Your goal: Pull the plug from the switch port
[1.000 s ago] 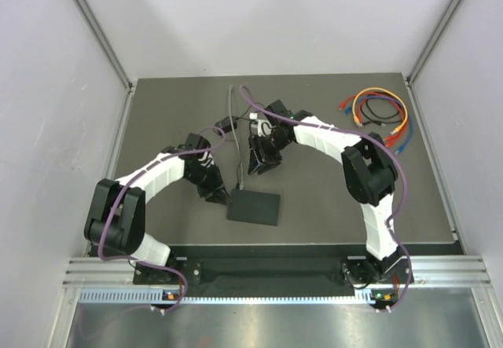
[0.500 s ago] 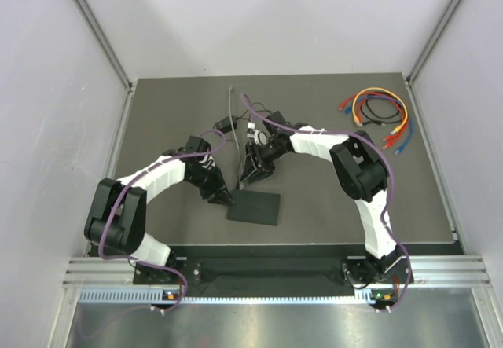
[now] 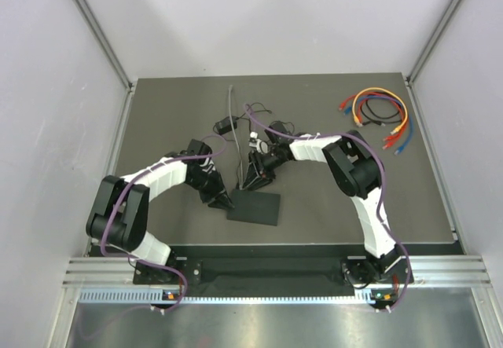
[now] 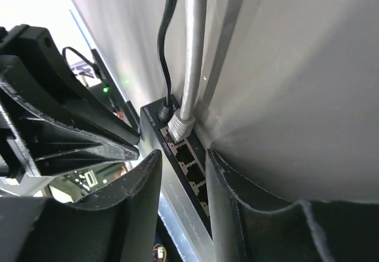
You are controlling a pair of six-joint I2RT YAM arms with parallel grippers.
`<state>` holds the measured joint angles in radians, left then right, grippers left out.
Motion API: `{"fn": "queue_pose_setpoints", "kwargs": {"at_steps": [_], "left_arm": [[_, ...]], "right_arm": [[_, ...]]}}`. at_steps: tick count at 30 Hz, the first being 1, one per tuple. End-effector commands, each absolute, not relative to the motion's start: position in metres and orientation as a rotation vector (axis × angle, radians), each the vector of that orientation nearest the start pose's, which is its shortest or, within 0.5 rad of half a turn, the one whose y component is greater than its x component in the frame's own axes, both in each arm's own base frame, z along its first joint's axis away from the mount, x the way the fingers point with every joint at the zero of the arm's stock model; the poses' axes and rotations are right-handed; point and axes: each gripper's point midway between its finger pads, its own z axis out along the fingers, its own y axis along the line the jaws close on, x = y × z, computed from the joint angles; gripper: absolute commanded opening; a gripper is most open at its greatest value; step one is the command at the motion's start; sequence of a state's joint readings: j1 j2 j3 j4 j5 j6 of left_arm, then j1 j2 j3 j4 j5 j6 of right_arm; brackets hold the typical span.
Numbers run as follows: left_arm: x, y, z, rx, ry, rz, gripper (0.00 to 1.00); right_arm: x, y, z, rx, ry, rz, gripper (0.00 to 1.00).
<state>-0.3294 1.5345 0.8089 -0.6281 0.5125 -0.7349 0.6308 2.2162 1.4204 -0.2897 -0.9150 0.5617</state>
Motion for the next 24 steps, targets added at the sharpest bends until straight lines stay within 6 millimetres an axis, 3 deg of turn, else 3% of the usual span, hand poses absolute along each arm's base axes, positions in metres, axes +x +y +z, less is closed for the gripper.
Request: {"fn": "queue_pose_setpoints", "kwargs": {"at_steps": [1,24], "left_arm": [[0.203,-0.188,0.044,-0.529,3.042,-0.885,0.27],[0.206,-0.191,0.041,-0.541,3.038,-0.891,0.27]], "right_arm": [[0.275,0.386,0.032,-0.471,2.746,1.623,0.36],[0.278,0.395,0.018,-0.433,2.778,1.674,0.26]]}}
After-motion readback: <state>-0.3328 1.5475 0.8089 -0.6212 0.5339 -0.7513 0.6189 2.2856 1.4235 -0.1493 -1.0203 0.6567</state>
